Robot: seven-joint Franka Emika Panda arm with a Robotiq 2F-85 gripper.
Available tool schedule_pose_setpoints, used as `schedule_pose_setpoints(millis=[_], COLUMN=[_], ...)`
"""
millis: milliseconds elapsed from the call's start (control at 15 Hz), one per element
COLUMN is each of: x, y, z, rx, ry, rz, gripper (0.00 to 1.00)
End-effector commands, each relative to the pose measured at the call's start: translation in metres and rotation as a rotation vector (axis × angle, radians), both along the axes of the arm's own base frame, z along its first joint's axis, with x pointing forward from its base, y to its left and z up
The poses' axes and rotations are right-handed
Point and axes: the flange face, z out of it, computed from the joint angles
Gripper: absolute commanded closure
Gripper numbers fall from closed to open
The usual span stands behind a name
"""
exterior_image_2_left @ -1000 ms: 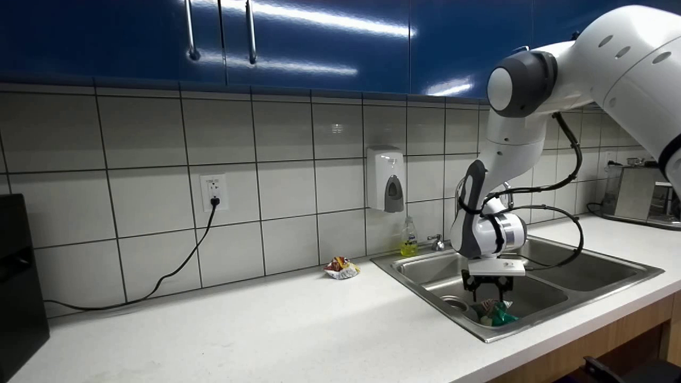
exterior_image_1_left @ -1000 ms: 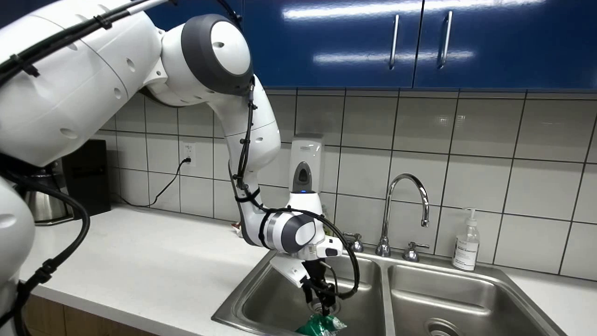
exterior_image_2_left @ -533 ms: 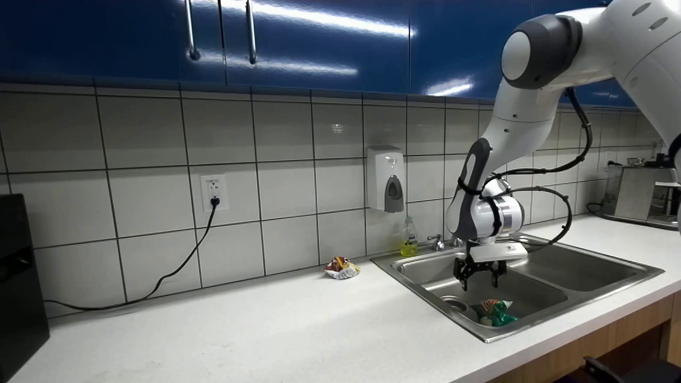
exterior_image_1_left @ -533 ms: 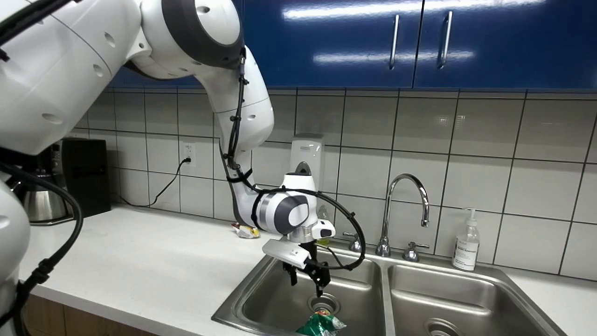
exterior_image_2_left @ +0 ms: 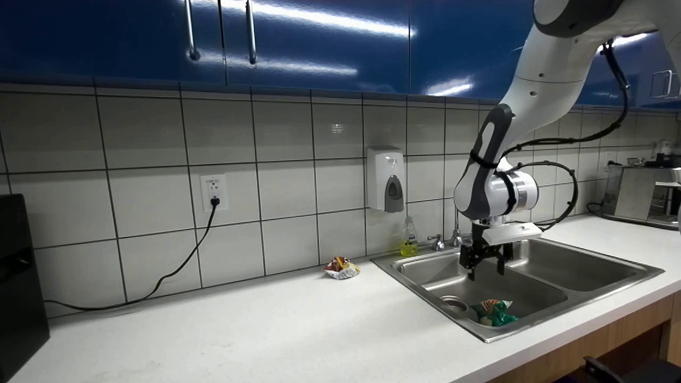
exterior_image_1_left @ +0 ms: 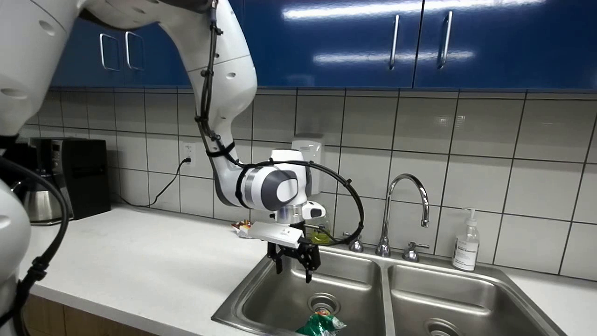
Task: Put the green packet in the sink on the left.
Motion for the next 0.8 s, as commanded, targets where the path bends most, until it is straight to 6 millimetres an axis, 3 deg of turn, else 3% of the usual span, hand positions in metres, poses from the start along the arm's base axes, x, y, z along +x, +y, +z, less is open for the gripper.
schedule_pose_setpoints(millis=[0,400,733], x=[-0.034,-0.073,-0.103], y=[0.020,0.054,0.068], z=[0.035,0.070,0.093], rx=[0.009,-0.002,-0.017], ry=[0.019,0.049,0.084], rz=[0.056,0.113,0.124], gripper=[0.00,0.00,0.00])
